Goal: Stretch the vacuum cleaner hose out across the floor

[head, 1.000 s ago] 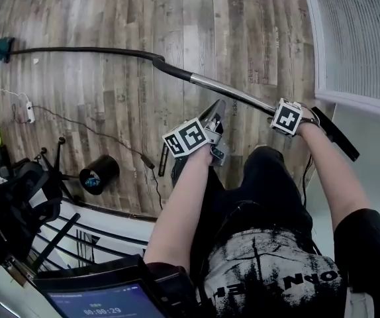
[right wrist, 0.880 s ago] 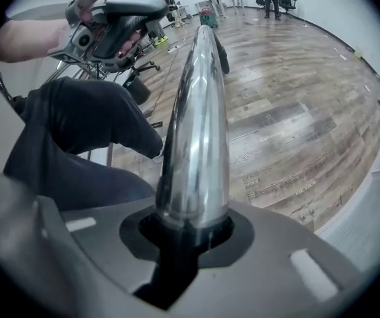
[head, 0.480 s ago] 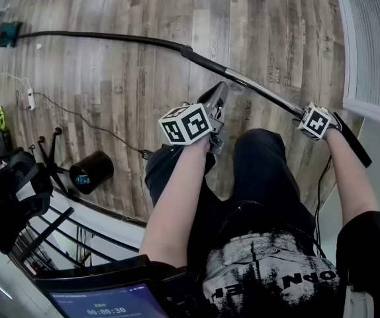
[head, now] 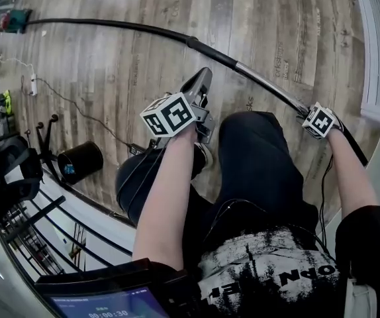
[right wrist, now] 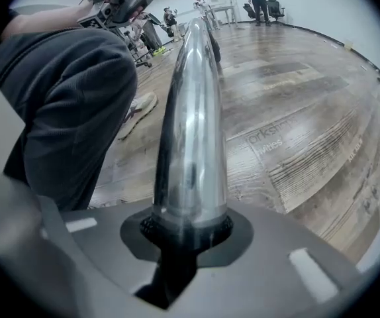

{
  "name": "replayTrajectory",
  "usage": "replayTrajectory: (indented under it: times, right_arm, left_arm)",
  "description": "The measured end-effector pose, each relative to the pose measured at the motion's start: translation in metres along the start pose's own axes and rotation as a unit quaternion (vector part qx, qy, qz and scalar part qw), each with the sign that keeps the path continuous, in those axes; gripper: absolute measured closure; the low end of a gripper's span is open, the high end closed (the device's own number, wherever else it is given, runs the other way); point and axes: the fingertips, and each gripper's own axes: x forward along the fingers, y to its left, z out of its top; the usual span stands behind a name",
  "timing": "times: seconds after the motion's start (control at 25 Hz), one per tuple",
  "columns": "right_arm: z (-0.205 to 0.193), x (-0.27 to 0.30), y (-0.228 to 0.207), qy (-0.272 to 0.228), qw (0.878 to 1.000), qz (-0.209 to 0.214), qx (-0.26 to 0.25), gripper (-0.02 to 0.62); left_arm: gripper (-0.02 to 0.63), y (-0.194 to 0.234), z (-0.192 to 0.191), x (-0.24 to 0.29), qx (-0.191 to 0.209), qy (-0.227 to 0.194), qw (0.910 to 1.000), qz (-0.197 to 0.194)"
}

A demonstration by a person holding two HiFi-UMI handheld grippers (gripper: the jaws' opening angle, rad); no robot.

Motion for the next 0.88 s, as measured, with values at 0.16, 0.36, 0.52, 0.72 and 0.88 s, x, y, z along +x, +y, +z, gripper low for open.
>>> replayTrajectory:
  times: [0.16,0.36,0.52,0.72,0.88]
  right_arm:
    - [-0.004,0.02,0.0,-0.01,1.0,0.0,-0.011,0.523]
    - [-0.009,0.04,-0.004,-0.017,1.0,-0.013,-0.007,0.523]
    - [-0.011,0.055,-0.005,-0.027,0.999,-0.018,-0.009,0.523]
    - [-0.018,0.068,-0.009,-0.034,0.999,-0.023,-0.001,0.518]
    - [-0.016,0.072,-0.011,-0.034,0.999,-0.02,0.01,0.501]
  left_arm:
    - [0.606,0.0,-0.012,-0.009,0.005,-0.013,0.9998,0.015]
    - [0.606,0.001,-0.026,-0.015,0.014,-0.009,0.9993,0.033]
    - [0.606,0.004,-0.029,-0.022,-0.002,-0.018,0.999,0.041]
    - [0.606,0.007,-0.036,-0.027,0.007,-0.007,0.9989,0.046]
    - [0.606,0.015,-0.039,-0.031,0.001,-0.007,0.9987,0.051]
